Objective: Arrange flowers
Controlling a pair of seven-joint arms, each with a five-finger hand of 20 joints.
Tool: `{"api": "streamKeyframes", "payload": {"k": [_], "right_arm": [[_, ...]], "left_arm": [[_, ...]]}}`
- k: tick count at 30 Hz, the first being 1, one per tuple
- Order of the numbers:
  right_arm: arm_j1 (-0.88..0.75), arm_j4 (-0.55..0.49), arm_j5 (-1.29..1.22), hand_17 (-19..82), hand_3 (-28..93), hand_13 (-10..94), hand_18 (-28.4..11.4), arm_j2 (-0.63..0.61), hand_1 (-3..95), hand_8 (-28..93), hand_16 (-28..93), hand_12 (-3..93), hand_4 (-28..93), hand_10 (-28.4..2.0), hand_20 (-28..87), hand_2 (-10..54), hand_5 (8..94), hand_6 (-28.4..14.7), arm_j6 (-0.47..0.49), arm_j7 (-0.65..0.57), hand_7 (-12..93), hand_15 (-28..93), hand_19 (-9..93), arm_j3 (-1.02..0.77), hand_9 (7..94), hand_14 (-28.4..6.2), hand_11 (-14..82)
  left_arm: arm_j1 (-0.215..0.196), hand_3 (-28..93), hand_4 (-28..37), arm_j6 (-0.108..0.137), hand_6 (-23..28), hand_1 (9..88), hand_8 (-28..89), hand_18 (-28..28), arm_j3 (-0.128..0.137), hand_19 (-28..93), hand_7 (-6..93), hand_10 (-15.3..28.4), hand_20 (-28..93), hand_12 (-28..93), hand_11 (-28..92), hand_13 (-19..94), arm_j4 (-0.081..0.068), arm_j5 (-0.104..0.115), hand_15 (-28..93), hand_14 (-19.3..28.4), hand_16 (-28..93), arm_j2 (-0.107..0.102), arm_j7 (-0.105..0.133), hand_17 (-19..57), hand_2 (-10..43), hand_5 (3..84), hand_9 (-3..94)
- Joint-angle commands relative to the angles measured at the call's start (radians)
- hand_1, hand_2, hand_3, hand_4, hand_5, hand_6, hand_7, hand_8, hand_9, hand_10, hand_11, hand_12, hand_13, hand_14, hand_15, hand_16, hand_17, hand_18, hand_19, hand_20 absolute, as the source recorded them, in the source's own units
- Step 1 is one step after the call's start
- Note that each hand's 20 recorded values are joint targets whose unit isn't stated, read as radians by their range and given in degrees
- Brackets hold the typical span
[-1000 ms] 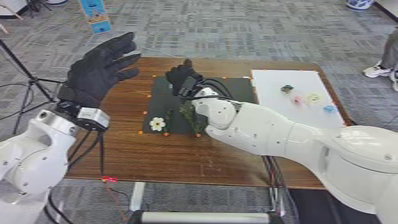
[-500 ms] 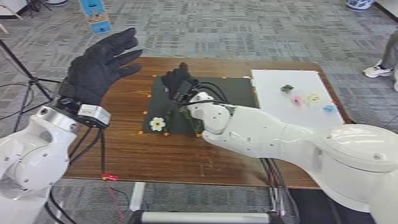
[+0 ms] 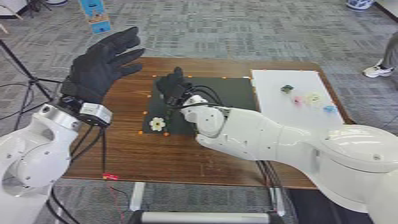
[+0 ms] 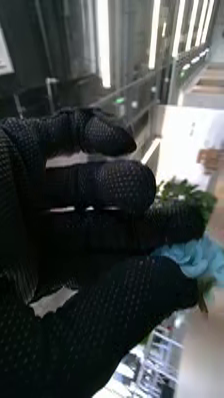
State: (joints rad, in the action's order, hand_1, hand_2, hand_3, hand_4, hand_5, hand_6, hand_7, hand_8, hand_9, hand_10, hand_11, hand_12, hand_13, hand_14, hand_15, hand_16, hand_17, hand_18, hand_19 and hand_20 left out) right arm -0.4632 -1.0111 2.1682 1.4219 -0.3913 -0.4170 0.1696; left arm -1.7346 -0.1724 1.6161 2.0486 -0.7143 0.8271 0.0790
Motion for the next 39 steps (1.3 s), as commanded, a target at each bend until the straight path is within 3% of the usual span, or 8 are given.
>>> {"api": "streamKeyframes", "payload": {"k": [1, 8, 20, 22, 29, 39], "right_arm": [[0.005, -0.019, 0.045, 23, 78, 54, -18.6, -0.009, 45.6, -5, 42, 49.4, -28, -5.3, 57, -9.5, 60.4, 4.6, 0.064, -0.017, 47, 73, 78, -0.026, 70.4, -7.2, 21.1], [0.006, -0.017, 0.051, 22, 79, 52, -18.5, -0.011, 45.0, -5, 40, 47.6, -28, -5.7, 57, -9.5, 59.1, 4.7, 0.088, -0.014, 46, 74, 77, -0.035, 68.2, -7.6, 22.3], [0.011, -0.028, 0.056, 20, 81, 49, -18.2, -0.013, 43.1, -5, 37, 40.6, -28, -6.6, 57, -9.5, 57.6, 4.8, 0.129, -0.019, 44, 74, 76, -0.042, 62.4, -7.7, 29.8], [0.014, -0.029, 0.058, 20, 81, 50, -18.4, -0.013, 42.7, -5, 35, 38.5, -28, -6.8, 57, -9.5, 57.4, 4.8, 0.143, -0.032, 43, 75, 76, -0.041, 61.7, -8.0, 31.6], [0.015, -0.036, 0.049, 20, 78, 50, -18.6, -0.017, 41.1, -6, 32, 31.2, -28, -8.0, 57, -9.5, 57.0, 5.0, 0.145, -0.024, 40, 77, 76, -0.046, 59.0, -8.6, 38.5], [0.022, -0.107, 0.054, 19, 72, 49, -18.5, -0.047, 43.6, -11, 32, 27.6, -28, -8.4, 57, -9.5, 56.5, 4.8, 0.142, -0.010, 39, 77, 76, -0.081, 57.5, -8.8, 40.5]], "left_arm": [[-0.001, 67, -28.3, -0.006, 2.6, 20.7, -9, 22.4, 0.010, 39, 17.2, 9.9, 7, 15, 16, 18, 0.001, 0.001, 15, 12.9, 4, 0.001, -0.002, -13.0, -7.3, 24.2, 19.9], [0.005, 67, -28.3, -0.004, 2.6, 20.8, -9, 22.5, 0.007, 39, 17.2, 9.9, 7, 15, 16, 18, -0.002, 0.000, 15, 12.9, 4, 0.001, -0.003, -13.0, -7.2, 24.2, 19.9], [-0.011, 67, -28.3, 0.003, 2.6, 20.8, -9, 22.4, 0.019, 39, 17.1, 10.0, 7, 15, 16, 18, 0.006, 0.000, 15, 12.8, 4, 0.002, -0.001, -13.0, -7.1, 24.2, 19.9], [-0.013, 67, -28.3, 0.012, 2.6, 20.8, -9, 22.4, 0.019, 39, 17.2, 10.0, 7, 15, 16, 18, 0.010, 0.000, 15, 12.8, 4, 0.002, -0.007, -13.0, -7.0, 24.3, 19.9], [-0.015, 67, -28.3, 0.002, 2.7, 20.7, -9, 22.4, 0.022, 39, 17.3, 10.0, 7, 15, 16, 18, 0.007, -0.001, 15, 12.8, 4, 0.004, -0.002, -12.9, -6.9, 24.4, 20.1], [-0.026, 67, -28.3, 0.008, 2.7, 20.6, -9, 22.5, 0.030, 39, 17.4, 10.1, 7, 15, 16, 18, 0.011, 0.001, 15, 12.9, 4, 0.008, -0.004, -13.0, -6.8, 24.6, 20.1]]}}
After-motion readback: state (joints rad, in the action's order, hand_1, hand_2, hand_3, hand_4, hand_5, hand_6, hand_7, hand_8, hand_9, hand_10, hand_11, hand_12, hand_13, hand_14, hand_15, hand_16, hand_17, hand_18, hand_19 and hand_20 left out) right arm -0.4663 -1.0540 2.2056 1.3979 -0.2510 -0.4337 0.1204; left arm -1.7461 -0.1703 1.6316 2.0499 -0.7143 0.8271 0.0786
